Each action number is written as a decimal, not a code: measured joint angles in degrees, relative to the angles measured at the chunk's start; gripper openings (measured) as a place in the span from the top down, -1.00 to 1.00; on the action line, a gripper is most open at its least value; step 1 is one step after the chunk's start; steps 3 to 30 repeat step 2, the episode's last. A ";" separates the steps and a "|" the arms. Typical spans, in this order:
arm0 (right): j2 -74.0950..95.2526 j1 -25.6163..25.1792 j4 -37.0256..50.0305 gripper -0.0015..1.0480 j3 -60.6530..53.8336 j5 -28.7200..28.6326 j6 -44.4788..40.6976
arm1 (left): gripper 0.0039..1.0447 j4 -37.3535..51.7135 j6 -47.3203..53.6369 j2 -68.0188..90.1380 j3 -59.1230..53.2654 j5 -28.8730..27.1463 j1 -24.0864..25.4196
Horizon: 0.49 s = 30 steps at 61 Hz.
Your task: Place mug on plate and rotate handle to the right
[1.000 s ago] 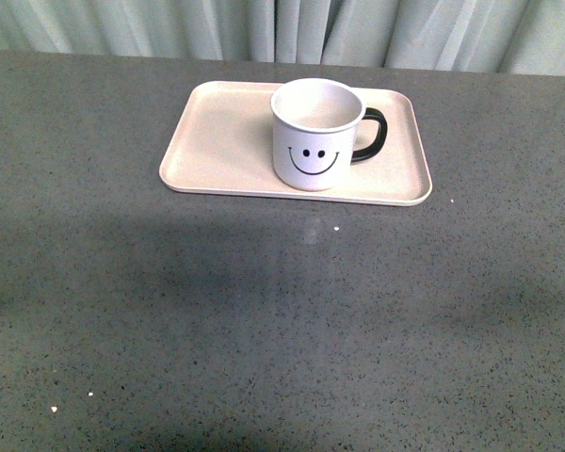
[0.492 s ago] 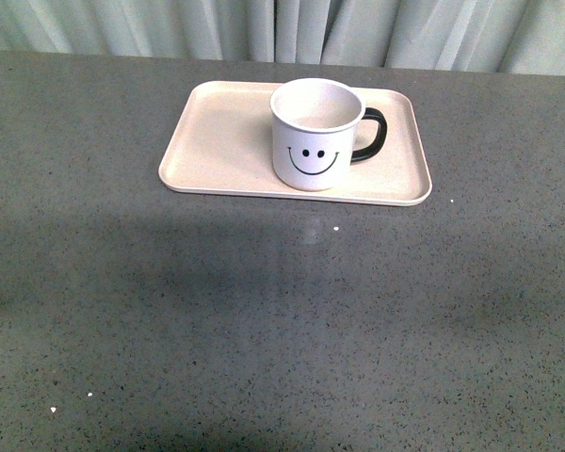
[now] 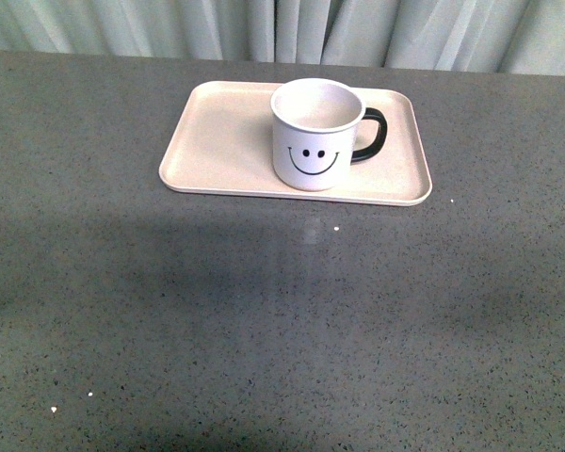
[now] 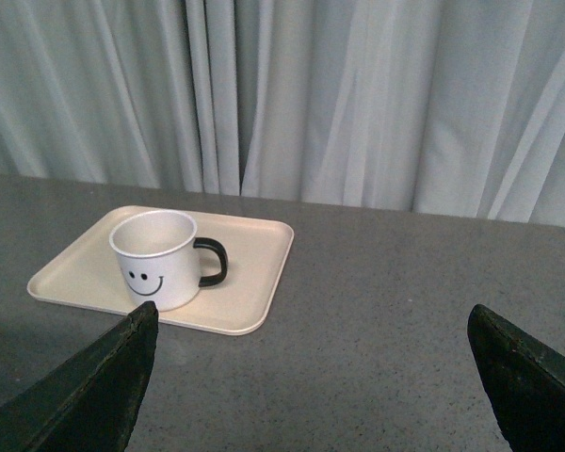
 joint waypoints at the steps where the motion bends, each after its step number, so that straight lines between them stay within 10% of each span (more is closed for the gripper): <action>1: 0.00 0.00 0.00 -0.82 0.00 0.02 0.00 | -0.83 0.00 0.00 0.00 0.00 0.00 0.00; 30: 0.00 0.00 0.00 -0.82 0.00 0.00 0.00 | -0.83 0.00 0.00 0.00 0.00 0.00 0.00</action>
